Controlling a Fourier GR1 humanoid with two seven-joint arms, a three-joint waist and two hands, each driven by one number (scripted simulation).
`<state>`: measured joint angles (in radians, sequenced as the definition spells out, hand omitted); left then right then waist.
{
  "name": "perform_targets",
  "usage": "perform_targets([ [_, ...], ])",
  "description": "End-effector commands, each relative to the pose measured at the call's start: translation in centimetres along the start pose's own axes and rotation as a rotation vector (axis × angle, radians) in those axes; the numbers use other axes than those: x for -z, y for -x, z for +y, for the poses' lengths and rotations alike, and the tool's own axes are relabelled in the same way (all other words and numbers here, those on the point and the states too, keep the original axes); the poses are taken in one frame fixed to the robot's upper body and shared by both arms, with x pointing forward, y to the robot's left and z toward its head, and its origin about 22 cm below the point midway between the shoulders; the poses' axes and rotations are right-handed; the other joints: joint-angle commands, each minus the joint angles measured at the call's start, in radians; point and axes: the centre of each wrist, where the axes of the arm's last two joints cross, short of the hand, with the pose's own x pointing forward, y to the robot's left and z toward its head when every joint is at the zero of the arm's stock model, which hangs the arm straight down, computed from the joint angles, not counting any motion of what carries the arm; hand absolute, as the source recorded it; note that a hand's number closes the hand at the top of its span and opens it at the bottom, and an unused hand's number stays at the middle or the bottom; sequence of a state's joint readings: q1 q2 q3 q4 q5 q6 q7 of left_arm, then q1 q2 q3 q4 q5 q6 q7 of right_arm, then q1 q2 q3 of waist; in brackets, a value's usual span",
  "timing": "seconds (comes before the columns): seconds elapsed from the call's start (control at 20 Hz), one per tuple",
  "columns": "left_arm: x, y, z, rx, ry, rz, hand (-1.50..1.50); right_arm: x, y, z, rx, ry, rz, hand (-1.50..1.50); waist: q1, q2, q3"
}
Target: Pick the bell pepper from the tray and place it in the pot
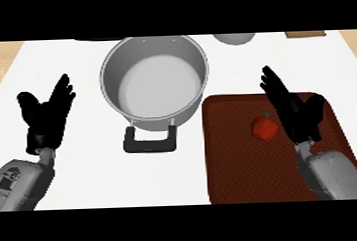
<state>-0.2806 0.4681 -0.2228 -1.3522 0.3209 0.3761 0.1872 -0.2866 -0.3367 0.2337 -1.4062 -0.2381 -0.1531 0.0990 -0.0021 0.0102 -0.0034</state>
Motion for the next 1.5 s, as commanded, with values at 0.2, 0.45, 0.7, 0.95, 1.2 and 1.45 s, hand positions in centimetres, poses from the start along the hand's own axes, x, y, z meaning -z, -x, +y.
perform_targets([
  [0.2,-0.8,2.6,6.1,0.268,-0.105,0.028,0.00,1.4,0.3,-3.3,-0.112,0.672,0.067,1.50,0.008,-0.013,-0.001],
  [0.45,-1.5,4.5,6.0,0.229,-0.135,0.168,0.00,-1.3,3.5,-10.7,-0.490,1.128,0.047,-1.50,-0.035,-0.008,-0.012],
  [0.7,-1.5,4.2,5.7,0.245,-0.091,0.171,0.00,-0.6,7.8,-4.9,-0.570,1.256,0.028,-1.50,0.026,-0.005,-0.009],
  [0.95,-1.6,4.1,5.3,0.255,-0.088,0.180,0.00,0.6,9.1,-3.0,-0.593,1.189,0.211,-1.50,0.024,-0.015,-0.014],
  [1.2,-1.3,3.4,6.1,0.269,-0.100,0.177,0.00,0.1,11.3,-2.6,-0.647,1.104,0.509,-1.50,0.014,-0.019,-0.017],
  [1.45,-1.3,3.3,4.6,0.262,-0.091,0.172,0.00,2.9,9.1,-0.8,-0.664,0.970,0.739,-1.50,0.026,-0.020,-0.016],
])
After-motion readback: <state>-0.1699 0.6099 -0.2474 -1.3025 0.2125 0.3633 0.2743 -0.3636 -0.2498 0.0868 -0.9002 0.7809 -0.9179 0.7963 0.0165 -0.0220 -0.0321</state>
